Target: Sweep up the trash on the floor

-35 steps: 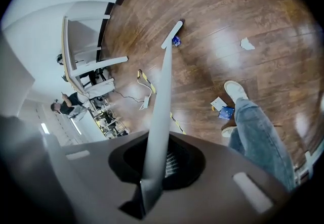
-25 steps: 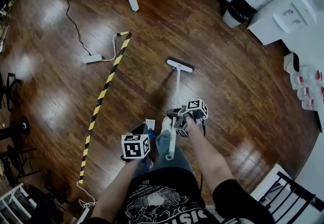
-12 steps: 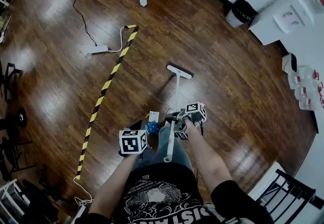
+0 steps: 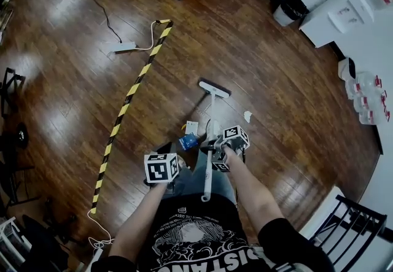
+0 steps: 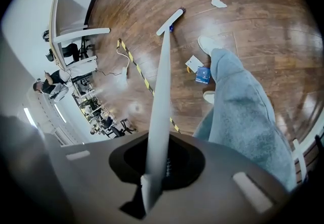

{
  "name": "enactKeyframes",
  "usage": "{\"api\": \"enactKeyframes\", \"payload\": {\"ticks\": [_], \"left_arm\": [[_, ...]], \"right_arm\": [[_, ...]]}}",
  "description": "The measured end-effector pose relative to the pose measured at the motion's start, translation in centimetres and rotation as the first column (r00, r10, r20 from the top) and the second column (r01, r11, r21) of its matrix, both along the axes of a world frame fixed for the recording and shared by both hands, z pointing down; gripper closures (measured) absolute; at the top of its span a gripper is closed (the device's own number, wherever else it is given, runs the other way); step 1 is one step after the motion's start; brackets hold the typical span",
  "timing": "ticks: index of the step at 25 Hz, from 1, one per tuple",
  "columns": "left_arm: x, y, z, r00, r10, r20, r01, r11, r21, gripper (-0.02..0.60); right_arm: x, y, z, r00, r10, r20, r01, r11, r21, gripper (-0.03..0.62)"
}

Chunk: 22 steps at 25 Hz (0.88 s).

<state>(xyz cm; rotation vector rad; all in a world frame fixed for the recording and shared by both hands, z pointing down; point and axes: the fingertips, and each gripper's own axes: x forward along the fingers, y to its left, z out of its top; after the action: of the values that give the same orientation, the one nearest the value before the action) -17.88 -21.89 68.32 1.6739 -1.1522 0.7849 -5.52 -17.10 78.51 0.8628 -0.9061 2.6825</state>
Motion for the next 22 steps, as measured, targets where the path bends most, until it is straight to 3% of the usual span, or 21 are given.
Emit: {"api": "enactKeyframes", "payload": {"ticks": [5, 11, 22], "left_arm": [[-1.6, 3.8, 0.7, 1.0, 0.004, -0.009, -0.004, 1.0, -0.019, 0.577], [-1.0, 7.3, 1.0, 1.0, 0.008, -0.018, -0.008, 0.999, -0.031, 0.577], [3.1, 13.8, -0.2, 0.998, -0.056, 0.006, 0.056, 0.998, -0.019, 0.577]], "right_arm": [[-2.2, 4.6, -0.3, 1.0, -0.018, -0.002, 0.018, 1.0, -0.013, 0.574], [-3.6, 9.6, -1.1, 0.999, -0.024, 0.023, 0.025, 0.999, -0.025, 0.574], [-1.2, 18.4, -2.5, 0.993, -0.093, 0.07, 0.097, 0.994, -0.046, 0.574]]}}
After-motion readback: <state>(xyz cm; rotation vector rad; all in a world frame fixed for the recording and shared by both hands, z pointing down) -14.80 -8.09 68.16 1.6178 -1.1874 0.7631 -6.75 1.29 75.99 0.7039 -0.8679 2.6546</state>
